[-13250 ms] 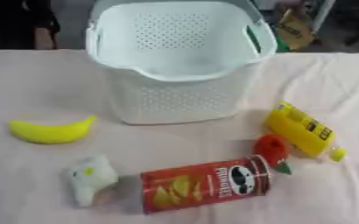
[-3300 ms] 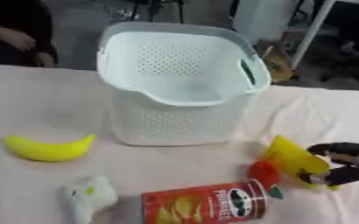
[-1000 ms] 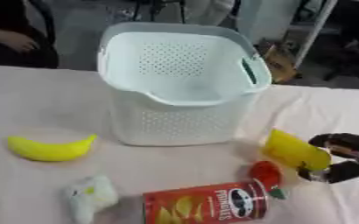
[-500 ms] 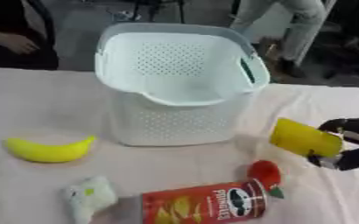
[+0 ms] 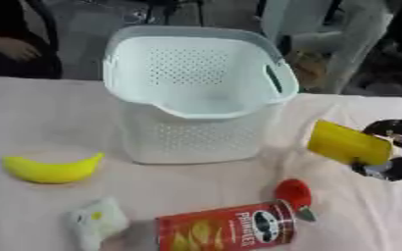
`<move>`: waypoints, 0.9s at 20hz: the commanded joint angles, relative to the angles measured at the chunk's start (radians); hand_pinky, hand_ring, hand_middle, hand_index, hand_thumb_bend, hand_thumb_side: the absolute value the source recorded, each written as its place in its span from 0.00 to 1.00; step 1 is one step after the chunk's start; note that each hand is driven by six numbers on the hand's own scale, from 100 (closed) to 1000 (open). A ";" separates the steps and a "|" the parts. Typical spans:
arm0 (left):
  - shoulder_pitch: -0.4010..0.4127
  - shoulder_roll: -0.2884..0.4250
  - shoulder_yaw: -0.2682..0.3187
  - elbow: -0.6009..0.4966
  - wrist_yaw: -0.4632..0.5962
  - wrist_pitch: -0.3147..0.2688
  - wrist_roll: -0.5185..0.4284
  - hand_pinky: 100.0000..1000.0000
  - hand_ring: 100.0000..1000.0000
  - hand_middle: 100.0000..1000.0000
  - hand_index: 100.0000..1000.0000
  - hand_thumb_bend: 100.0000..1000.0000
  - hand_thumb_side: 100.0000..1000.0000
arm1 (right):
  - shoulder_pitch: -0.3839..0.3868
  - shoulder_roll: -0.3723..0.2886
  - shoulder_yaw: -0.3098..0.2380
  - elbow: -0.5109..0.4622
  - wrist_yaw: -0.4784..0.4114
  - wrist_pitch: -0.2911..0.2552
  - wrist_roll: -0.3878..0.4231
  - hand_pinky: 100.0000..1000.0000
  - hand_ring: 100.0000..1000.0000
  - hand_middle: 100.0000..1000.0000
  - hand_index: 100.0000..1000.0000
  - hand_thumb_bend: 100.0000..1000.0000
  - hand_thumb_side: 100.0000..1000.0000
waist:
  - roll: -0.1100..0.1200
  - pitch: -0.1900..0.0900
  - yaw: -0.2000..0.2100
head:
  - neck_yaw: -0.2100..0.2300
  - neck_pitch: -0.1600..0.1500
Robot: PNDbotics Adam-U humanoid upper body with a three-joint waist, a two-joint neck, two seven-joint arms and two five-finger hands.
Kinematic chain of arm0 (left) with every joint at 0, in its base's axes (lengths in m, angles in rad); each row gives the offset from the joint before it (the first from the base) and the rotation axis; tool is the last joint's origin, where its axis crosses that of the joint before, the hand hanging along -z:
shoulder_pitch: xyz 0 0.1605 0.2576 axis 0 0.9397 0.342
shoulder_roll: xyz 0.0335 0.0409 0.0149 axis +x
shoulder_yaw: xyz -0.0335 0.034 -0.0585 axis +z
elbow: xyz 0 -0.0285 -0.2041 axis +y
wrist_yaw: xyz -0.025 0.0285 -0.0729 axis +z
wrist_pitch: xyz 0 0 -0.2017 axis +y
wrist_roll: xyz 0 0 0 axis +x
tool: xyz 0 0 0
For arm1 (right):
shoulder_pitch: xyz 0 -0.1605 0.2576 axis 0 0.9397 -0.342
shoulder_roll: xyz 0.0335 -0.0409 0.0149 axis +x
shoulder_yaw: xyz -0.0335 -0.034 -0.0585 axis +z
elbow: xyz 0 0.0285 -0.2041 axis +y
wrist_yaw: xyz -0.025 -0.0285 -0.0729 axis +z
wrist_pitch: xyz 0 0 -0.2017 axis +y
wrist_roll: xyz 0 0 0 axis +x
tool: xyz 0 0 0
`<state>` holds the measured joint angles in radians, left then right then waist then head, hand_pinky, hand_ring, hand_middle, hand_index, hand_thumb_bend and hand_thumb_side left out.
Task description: Pick up objects on the table and place them in the box.
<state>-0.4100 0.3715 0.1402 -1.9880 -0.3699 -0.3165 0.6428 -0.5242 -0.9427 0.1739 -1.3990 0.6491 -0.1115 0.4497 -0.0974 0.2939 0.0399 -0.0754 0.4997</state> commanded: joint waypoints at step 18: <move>-0.027 0.039 -0.004 -0.012 -0.006 -0.007 -0.017 0.67 0.64 0.65 0.73 0.00 1.00 | -0.047 -0.177 -0.066 -0.118 -0.116 0.052 -0.068 0.94 1.00 0.86 0.53 0.00 0.74 | -0.016 -0.030 0.007 | 0.018 -0.021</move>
<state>-0.4224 0.3805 0.1381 -1.9880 -0.3714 -0.3214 0.6300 -0.5546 -1.0619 0.1325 -1.5008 0.5463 -0.0629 0.3882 -0.1151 0.2851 0.0483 -0.0539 0.4905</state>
